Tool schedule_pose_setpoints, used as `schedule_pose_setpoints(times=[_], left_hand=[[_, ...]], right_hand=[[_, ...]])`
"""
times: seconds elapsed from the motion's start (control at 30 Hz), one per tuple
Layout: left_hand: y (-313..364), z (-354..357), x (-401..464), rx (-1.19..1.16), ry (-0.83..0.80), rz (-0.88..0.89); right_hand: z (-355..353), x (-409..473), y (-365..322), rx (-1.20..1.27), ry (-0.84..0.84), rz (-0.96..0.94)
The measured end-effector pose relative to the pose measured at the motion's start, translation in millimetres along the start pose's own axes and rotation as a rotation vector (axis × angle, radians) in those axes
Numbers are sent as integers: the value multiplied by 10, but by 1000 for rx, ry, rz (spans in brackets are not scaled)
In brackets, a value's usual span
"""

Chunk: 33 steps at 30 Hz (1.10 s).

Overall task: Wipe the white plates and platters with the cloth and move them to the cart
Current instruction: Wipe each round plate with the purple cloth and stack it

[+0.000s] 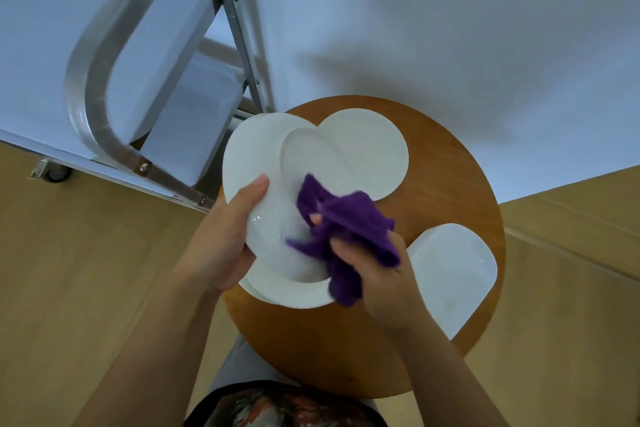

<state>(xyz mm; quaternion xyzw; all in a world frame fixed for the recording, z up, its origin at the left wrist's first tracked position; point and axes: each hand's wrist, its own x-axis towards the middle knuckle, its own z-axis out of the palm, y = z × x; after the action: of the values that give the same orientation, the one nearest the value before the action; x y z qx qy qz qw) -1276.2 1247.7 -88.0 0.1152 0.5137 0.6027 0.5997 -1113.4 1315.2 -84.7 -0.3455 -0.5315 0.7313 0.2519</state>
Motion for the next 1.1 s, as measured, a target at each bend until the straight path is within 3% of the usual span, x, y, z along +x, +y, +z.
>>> schedule_pose_setpoints(times=[0.07, 0.13, 0.2, 0.27, 0.37, 0.5, 0.57, 0.63, 0.73, 0.8, 0.87, 0.97, 1.1], left_hand=[[-40, 11, -42, 133, 52, -20], [-64, 77, -93, 342, 28, 3], [-68, 217, -141, 550, -40, 12], [-135, 396, -161, 816, -120, -33], [-239, 606, -101, 1440, -275, 63], [-302, 578, 45, 1900, -394, 155], [-286, 522, 70, 1882, -376, 125], [-207, 444, 92, 1636, -265, 48], [-85, 245, 245, 1269, 163, 174], [10, 95, 414, 1290, 449, 307], [139, -40, 607, 1228, 587, 280], [335, -97, 909, 999, 495, 72], [337, -84, 1458, 1176, 378, 69]], right_hand=[[-125, -21, -2, 226, 168, 165], [-247, 18, 16, 270, 432, 240], [-294, 101, -34, 329, 574, 280], [-259, 191, -141, 379, 481, 249], [-280, 270, -317, 153, 267, 237], [-512, 265, -337, -56, 222, 338], [-593, 293, -262, -120, 308, 368], [-674, 338, -178, -100, 413, 386], [-804, 423, -97, -46, 483, 372], [-858, 505, -75, -69, 476, 332], [-905, 624, -71, -100, 483, 312], [-1013, 858, -62, -93, 494, 300], [-1182, 1182, 63, -221, 521, 350]])
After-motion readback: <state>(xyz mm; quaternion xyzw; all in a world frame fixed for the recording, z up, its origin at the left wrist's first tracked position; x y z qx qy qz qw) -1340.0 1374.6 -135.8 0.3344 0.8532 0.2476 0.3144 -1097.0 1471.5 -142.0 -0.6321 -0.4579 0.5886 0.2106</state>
